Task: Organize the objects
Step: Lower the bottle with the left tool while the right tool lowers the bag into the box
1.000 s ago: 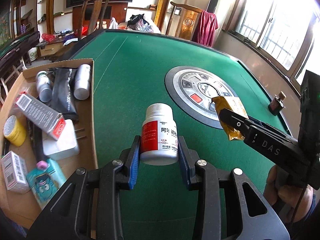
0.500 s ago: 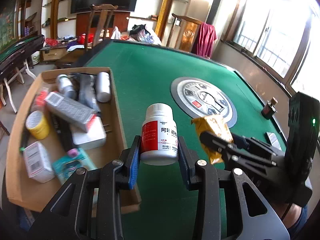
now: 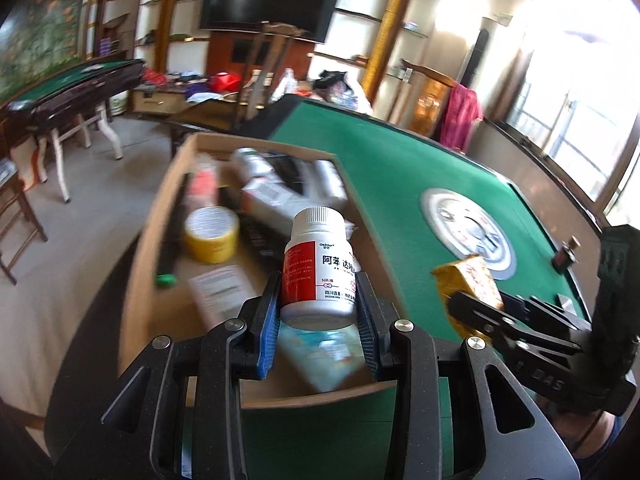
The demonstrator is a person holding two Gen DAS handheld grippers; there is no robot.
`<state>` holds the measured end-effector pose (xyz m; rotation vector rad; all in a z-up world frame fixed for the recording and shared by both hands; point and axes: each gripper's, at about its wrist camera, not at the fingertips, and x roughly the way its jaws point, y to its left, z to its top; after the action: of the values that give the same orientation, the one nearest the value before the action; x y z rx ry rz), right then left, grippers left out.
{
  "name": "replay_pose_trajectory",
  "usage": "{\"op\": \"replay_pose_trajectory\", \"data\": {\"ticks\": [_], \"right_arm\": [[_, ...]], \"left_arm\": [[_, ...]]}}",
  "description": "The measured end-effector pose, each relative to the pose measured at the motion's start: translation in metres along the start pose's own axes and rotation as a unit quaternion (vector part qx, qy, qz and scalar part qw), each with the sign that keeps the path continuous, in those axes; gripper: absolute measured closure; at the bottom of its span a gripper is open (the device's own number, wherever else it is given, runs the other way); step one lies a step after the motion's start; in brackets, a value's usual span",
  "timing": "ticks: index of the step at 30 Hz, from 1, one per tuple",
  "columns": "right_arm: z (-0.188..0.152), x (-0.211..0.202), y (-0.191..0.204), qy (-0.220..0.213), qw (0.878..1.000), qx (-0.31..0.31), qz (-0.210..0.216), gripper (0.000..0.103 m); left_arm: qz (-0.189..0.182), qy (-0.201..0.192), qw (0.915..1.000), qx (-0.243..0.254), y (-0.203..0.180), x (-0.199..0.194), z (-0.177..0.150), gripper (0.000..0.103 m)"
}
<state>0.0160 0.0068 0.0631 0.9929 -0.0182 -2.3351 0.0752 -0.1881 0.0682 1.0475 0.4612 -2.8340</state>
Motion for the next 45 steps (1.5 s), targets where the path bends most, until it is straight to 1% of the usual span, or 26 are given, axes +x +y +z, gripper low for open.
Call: {"op": "replay_pose_trajectory", "data": {"ticks": [5, 12, 17, 20, 25, 33, 37, 45], "right_arm": [[0.001, 0.011, 0.023, 0.014, 0.999, -0.023, 0.018, 0.06], [0.002, 0.035, 0.044, 0.044, 0.998, -0.029, 0.042, 0.06], [0.0, 0.046, 0.051, 0.056, 0.997, -0.035, 0.043, 0.06], [0.0, 0.053, 0.055, 0.06, 0.997, -0.038, 0.043, 0.06], [0.004, 0.062, 0.06, 0.061, 0.997, -0.043, 0.036, 0.06], [0.01, 0.074, 0.064, 0.063, 0.996, -0.046, 0.029, 0.06], [0.012, 0.078, 0.064, 0.064, 0.997, -0.046, 0.027, 0.06], [0.027, 0.095, 0.064, 0.063, 0.997, -0.05, 0.019, 0.06]], "left_arm": [[0.017, -0.001, 0.9996, -0.021, 0.027, -0.005, -0.005, 0.069], [0.033, 0.008, 0.9985, -0.042, 0.053, -0.001, -0.013, 0.069], [0.039, 0.011, 0.9981, -0.045, 0.063, 0.001, -0.016, 0.069], [0.044, 0.022, 0.9978, -0.044, 0.068, 0.007, -0.019, 0.069], [0.041, 0.024, 0.9983, -0.034, 0.064, 0.009, -0.02, 0.069], [0.037, 0.027, 0.9985, -0.03, 0.06, 0.012, -0.018, 0.069], [0.037, 0.03, 0.9986, -0.023, 0.056, 0.015, -0.015, 0.069], [0.041, 0.038, 0.9983, -0.019, 0.052, 0.026, -0.004, 0.069]]}}
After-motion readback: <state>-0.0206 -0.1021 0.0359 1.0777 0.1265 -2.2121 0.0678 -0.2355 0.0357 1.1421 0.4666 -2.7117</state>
